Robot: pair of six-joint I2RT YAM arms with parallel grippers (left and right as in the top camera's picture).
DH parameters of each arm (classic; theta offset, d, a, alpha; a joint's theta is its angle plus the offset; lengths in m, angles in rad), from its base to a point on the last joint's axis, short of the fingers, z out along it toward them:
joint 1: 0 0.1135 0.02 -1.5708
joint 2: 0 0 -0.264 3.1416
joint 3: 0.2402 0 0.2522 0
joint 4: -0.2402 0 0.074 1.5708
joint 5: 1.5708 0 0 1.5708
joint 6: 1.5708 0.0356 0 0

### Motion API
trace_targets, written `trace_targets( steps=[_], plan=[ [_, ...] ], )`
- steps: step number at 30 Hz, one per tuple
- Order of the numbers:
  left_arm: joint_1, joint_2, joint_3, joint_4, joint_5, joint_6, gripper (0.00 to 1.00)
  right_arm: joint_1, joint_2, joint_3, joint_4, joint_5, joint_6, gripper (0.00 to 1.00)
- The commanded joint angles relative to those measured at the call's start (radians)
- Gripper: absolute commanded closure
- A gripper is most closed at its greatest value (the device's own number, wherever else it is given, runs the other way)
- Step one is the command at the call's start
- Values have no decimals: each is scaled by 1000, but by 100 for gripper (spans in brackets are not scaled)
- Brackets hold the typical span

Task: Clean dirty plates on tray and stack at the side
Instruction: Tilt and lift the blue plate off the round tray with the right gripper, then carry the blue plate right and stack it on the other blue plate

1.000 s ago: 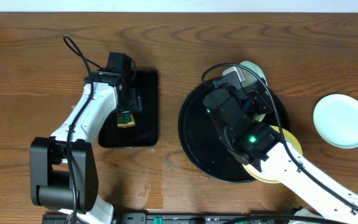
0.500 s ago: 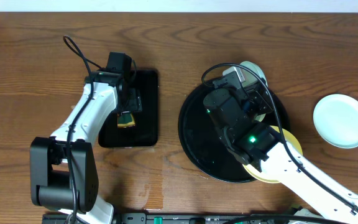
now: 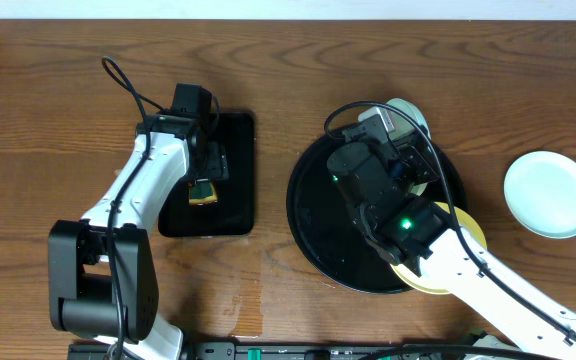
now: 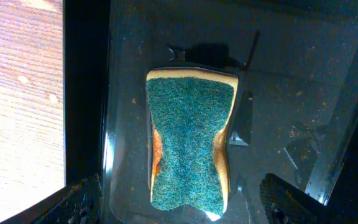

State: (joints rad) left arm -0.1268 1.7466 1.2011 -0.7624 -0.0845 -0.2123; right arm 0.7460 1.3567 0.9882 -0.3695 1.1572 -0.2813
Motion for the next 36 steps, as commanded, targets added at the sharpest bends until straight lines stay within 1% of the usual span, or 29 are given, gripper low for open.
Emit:
trace_targets(
  steps=[1,18,22,27,29,31,36],
  plan=[
    [2,-12,0,-6,-5,2,18,15,-16,13,4,32,-3,99],
    [2,-12,0,-6,-5,2,17,14,-16,13,3,32,8,99],
    [2,-12,0,-6,-5,2,17,14,-16,13,1,32,60,99],
    [2,-12,0,-6,-5,2,17,-11,-17,13,-58,4,238,99],
    [2,-12,0,-6,-5,2,17,-40,-26,14,-100,-51,330,99],
    [2,-12,0,-6,-5,2,17,-84,-41,14,-132,-157,403,99],
    [2,-12,0,-6,-5,2,17,-274,-96,14,-162,-484,500,99]
  ],
)
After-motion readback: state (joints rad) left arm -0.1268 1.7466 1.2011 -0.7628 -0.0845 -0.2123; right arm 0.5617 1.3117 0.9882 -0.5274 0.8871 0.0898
